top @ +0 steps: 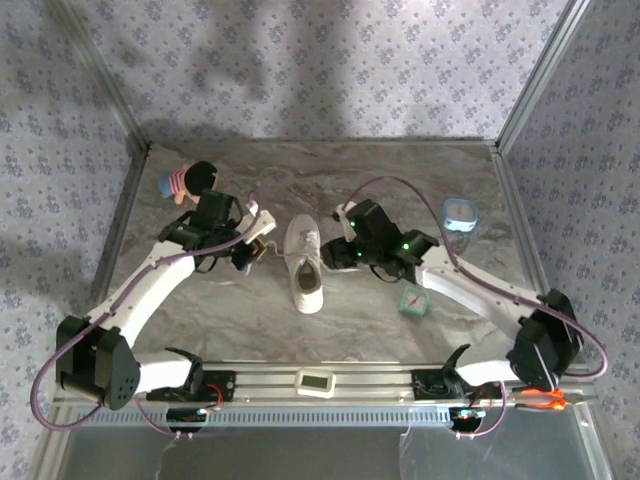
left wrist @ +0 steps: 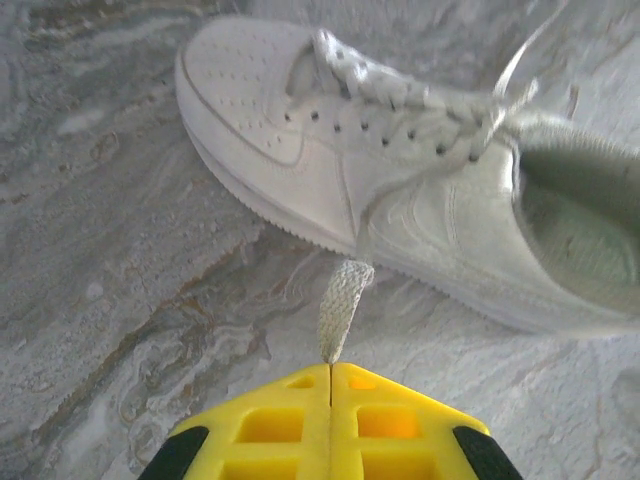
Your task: Tie the shoes
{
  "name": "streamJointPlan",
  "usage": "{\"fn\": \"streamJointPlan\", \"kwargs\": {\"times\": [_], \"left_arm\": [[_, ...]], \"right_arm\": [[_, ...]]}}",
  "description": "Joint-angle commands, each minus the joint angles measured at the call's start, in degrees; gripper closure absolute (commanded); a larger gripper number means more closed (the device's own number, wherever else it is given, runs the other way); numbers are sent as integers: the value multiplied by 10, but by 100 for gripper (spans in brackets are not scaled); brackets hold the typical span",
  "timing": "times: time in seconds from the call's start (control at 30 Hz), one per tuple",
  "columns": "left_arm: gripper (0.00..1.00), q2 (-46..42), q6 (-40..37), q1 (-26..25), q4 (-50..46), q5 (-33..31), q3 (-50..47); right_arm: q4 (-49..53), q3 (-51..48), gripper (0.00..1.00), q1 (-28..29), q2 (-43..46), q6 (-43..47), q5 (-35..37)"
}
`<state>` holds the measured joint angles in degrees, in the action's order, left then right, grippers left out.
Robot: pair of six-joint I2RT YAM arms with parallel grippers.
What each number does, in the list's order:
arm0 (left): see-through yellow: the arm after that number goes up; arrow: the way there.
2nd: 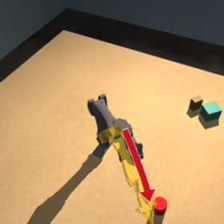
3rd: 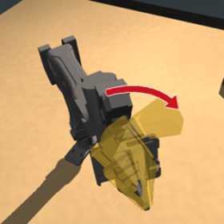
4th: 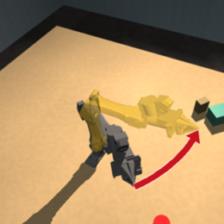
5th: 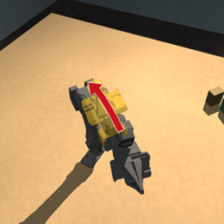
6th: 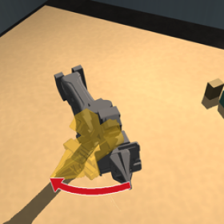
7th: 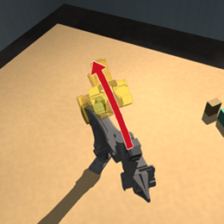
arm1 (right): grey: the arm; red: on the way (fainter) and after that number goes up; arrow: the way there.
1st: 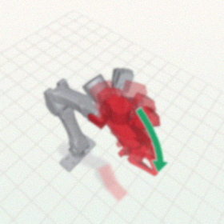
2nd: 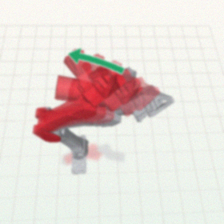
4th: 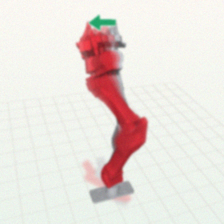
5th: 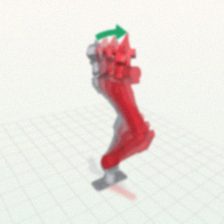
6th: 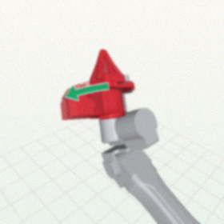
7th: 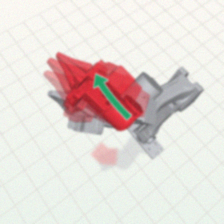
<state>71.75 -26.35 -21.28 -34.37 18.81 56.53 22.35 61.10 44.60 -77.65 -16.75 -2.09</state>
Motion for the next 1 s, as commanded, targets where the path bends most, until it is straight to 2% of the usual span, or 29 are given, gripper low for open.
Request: {"fn": "streamJointPlan", "kwargs": {"times": [0.0, 0.2, 0.4, 0.63, 0.7, 0.8, 0.83, 0.9, 0.97], "left_arm": [[100, -13, 39, 13, 29, 70, 39], [100, -18, 55, 29, 33, 112, 53], [100, -23, 73, 40, 56, 156, 47], [100, -30, 87, 47, 67, 180, 46], [100, -29, 81, 49, 59, 180, 49], [100, -29, 76, 54, 52, 180, 48], [100, -29, 73, 55, 49, 180, 46], [100, -28, 69, 57, 46, 179, 38], [100, -27, 63, 57, 44, 179, 29]], "right_arm": [[-86, 44, 39, 7, -51, 91, -90], [-129, 99, 35, 21, -126, 144, -111], [-138, 140, 35, 24, -190, 151, -122], [-149, 168, 39, 27, -235, 150, -142], [-151, 171, 49, 26, -242, 149, -139], [-155, 166, 84, 26, -240, 145, -118], [-160, 160, 92, 27, -234, 142, -106], [-174, 144, 99, 26, -220, 140, -89], [-189, 128, 100, 26, -201, 142, -75]]}}
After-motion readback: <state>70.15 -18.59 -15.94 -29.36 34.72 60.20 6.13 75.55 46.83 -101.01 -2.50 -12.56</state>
